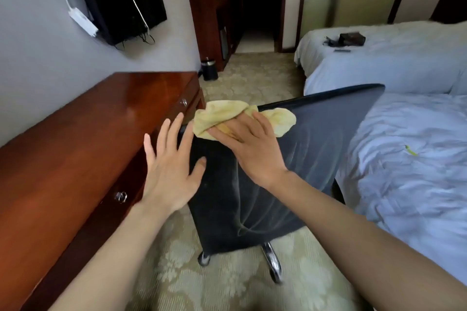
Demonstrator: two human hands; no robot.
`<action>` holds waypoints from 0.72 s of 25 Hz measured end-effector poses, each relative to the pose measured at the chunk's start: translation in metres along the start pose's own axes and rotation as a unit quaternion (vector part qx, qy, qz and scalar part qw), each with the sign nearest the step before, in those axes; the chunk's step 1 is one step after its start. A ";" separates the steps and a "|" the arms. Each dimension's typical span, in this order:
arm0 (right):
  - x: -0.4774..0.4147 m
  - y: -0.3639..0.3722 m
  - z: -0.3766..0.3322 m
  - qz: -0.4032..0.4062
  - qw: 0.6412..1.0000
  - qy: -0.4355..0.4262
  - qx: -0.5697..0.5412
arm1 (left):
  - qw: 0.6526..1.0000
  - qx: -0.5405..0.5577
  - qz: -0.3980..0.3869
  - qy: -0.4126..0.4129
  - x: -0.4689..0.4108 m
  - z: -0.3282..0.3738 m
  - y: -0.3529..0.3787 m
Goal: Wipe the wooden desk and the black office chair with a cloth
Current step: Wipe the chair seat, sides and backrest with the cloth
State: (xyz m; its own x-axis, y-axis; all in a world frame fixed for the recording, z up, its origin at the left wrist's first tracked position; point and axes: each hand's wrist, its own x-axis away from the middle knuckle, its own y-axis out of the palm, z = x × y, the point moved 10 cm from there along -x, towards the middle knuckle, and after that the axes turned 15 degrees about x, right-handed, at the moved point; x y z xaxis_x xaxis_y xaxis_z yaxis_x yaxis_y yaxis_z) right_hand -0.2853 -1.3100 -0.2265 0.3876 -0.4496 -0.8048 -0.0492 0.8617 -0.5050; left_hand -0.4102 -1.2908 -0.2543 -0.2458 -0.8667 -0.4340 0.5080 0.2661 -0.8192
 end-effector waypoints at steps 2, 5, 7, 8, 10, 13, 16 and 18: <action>0.001 0.001 0.000 0.075 0.997 -0.017 0.010 | 0.995 -0.013 0.094 0.029 -0.001 0.007 0.003; 0.004 0.004 -0.002 0.127 0.991 -0.023 0.014 | 0.975 -0.039 0.200 0.086 -0.002 0.016 -0.004; 0.014 0.005 -0.002 0.152 0.988 -0.025 0.017 | 0.959 -0.078 0.250 0.114 0.004 0.017 -0.005; 0.018 0.009 -0.001 0.150 0.988 -0.024 0.020 | 0.953 -0.096 0.262 0.114 0.005 0.017 -0.005; 0.030 0.017 0.004 0.132 0.990 -0.021 0.046 | 0.948 -0.125 0.277 0.096 0.004 0.018 -0.001; 0.047 0.027 0.008 0.119 0.990 -0.018 0.080 | 0.942 -0.149 0.291 0.069 0.006 0.023 0.006; 0.047 0.024 0.012 0.137 0.987 -0.016 0.077 | 0.941 -0.170 0.287 0.062 0.010 0.027 0.009; 0.046 0.020 0.020 0.163 0.982 -0.021 0.092 | 0.945 -0.174 0.270 0.065 0.011 0.028 0.011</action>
State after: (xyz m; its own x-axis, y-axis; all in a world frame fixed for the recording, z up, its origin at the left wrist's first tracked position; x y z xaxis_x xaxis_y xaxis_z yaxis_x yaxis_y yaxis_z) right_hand -0.2497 -1.3082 -0.2674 0.4163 -0.1361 -0.8990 -0.0108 0.9879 -0.1546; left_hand -0.3840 -1.3095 -0.2579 -0.1397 -0.5124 -0.8473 0.2911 0.7966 -0.5298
